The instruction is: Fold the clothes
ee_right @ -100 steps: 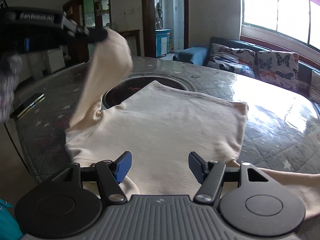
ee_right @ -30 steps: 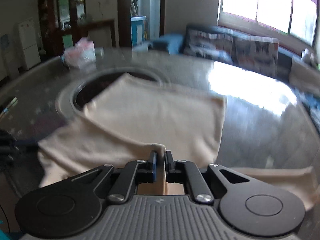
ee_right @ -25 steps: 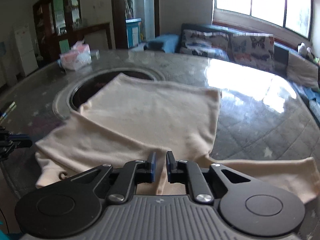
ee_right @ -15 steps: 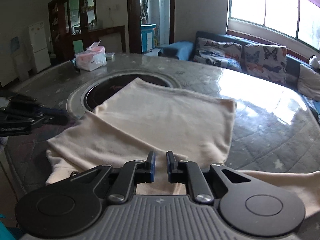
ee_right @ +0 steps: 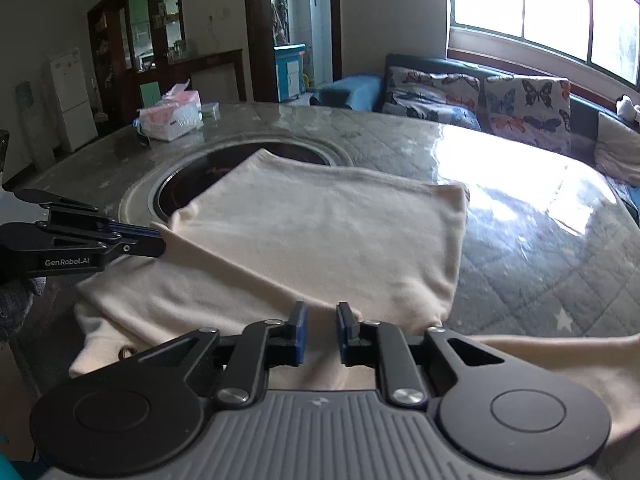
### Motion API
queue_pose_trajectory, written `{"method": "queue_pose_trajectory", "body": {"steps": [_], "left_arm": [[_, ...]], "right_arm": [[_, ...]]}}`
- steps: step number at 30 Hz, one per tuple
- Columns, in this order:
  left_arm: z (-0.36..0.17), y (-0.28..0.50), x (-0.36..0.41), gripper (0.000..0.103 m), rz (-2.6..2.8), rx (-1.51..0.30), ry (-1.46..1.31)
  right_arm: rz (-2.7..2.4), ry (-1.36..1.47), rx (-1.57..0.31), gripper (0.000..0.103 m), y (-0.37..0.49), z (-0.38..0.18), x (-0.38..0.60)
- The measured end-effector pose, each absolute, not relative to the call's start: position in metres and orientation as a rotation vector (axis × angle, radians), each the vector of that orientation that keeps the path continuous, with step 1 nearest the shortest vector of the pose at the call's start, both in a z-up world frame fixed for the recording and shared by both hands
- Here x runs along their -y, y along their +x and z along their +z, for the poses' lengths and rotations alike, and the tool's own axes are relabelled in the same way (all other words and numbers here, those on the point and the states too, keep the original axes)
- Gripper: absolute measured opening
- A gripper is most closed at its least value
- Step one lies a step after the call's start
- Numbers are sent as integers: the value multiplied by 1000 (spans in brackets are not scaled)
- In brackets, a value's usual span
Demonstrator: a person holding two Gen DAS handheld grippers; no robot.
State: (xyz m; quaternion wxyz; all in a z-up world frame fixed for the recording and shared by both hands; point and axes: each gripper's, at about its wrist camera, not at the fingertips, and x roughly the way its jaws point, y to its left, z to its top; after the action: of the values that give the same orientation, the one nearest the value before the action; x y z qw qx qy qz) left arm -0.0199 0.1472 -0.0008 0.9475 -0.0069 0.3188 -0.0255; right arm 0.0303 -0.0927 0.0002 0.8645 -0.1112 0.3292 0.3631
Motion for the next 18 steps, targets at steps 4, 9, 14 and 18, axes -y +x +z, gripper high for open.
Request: {"method": "queue_pose_trajectory", "body": {"steps": [4,9,14,18], "left_arm": [[-6,-13,-149,8,-35,-676,-1],[-5,-15,-148,8,-37,-674,12],[-6,-13,-146,8,-33,-675,20],[-5,-12,-142,8,-25,-678,35]], "right_arm": [[749,-227,-720,16,38,-9,88],[769,-232,-700,17,28,1,93],[810,-289,-721,19,9,0,97],[794,-307,-723,20,-1,-4,106]]}}
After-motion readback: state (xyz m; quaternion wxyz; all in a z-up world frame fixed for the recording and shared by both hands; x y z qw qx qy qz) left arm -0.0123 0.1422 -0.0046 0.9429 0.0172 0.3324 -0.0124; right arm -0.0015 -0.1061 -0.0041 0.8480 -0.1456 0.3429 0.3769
